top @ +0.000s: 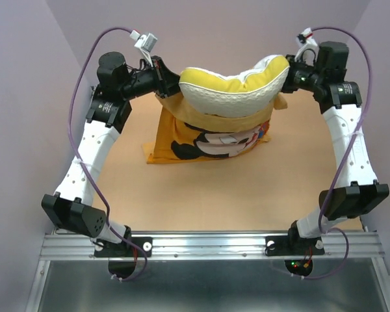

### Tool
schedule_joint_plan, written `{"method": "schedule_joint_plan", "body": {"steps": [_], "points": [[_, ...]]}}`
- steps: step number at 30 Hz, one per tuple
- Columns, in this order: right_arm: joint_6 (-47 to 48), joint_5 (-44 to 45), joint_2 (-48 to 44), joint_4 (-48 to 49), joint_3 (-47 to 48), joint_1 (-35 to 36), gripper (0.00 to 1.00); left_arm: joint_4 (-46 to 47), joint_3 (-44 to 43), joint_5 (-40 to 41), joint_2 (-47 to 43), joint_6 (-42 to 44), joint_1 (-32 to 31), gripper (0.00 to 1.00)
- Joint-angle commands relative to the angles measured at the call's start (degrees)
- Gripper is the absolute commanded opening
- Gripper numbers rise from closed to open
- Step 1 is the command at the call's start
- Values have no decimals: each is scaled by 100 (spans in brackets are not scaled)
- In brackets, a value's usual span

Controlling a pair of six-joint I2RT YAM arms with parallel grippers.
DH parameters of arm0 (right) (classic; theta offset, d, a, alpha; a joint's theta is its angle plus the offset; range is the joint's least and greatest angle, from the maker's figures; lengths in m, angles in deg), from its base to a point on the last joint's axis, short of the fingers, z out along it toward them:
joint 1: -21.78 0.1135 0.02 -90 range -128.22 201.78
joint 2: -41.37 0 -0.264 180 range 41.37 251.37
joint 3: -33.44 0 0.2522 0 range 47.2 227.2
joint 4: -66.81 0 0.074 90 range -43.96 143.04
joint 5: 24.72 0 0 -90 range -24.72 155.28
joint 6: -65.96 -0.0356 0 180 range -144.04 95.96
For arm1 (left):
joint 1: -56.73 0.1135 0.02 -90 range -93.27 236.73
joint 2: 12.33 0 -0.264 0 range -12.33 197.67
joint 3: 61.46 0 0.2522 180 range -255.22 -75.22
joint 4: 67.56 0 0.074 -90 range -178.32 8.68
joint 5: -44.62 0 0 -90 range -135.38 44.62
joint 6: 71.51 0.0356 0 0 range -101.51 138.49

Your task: Put the pillow into the pillowcase

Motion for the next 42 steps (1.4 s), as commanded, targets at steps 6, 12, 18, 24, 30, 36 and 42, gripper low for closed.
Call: {"method": "schedule_joint_plan", "body": {"steps": [6,12,18,24,30,36,42], "points": [[2326,1654,-51,-2547,849,606,1,-326,1602,-742,-603,-901,84,0],[2910,3437,1003,-3624,3758,597,1,-785,-680,-752,-156,-1837,1857,0],[2453,3263,390,-3492,1189,606,1,-1701,790,-182,-910,-1973,1658,0],[2593,3796,1280,-4079,3959,606,1,-999,404,-540,-755,-2788,1912,0],[2461,4390,-998,143,1530,597,1,95,-3216,108,109,-2746,2510,0],[2399,3311,-1043,-1373,54,606,0,-1028,421,81,-936,-1633,1659,0],[2374,2794,53,-2385,1828,562,0,-617,-1370,417,-659,-969,1480,0]]}}
